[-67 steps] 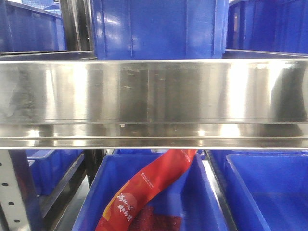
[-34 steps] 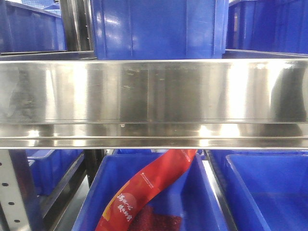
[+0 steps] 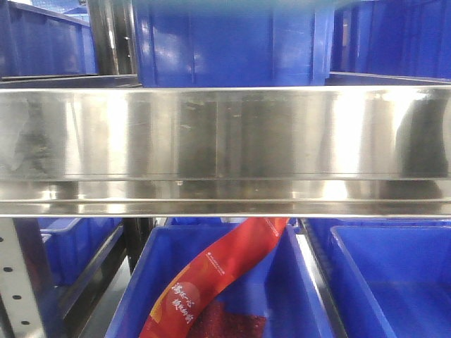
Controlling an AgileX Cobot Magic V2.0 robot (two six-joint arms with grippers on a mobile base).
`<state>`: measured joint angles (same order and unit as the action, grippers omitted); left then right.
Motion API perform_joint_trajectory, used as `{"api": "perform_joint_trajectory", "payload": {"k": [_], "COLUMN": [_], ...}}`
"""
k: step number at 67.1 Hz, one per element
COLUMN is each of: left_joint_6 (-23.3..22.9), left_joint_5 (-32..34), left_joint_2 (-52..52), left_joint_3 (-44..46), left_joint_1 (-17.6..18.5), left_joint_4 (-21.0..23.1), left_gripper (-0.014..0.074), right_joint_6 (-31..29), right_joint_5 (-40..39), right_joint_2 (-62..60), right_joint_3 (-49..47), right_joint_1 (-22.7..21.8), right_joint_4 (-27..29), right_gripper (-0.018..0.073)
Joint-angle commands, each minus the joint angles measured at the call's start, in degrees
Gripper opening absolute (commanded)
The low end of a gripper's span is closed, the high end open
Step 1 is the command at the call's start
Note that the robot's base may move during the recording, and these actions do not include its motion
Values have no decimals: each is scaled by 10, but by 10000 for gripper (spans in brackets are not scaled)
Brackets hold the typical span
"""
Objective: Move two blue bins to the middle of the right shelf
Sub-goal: 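Lower the bin with both grippers onto the first light blue bin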
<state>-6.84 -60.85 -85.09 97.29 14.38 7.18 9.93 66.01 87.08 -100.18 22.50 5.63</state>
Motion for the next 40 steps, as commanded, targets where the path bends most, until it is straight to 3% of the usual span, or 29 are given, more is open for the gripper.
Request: {"api": "perform_joint_trajectory", "payload": {"k": [1, 24, 32, 40], "left_joint_6": [21, 21, 21, 21], "left_joint_5": [7, -10, -20, -21], "left_joint_2": [-3, -68, -81, -82], "left_joint_3": [-3, -13, -13, -13], "left_joint_1": [2, 2, 2, 2], "left_joint_4": [13, 12, 12, 12], "left_gripper": [-111, -86, 57, 284], "right_joint_6": [-20, -20, -20, -20], "right_joint_5": [-30, -13, -4, -1], "right_joint_2": [19, 84, 97, 98], "right_joint_3": [-7, -6, -6, -6], "right_joint_1": [-1, -1, -1, -1], "right_joint_4": [-33, -76, -81, -81], "right_gripper": [-154, -153, -81, 144]}}
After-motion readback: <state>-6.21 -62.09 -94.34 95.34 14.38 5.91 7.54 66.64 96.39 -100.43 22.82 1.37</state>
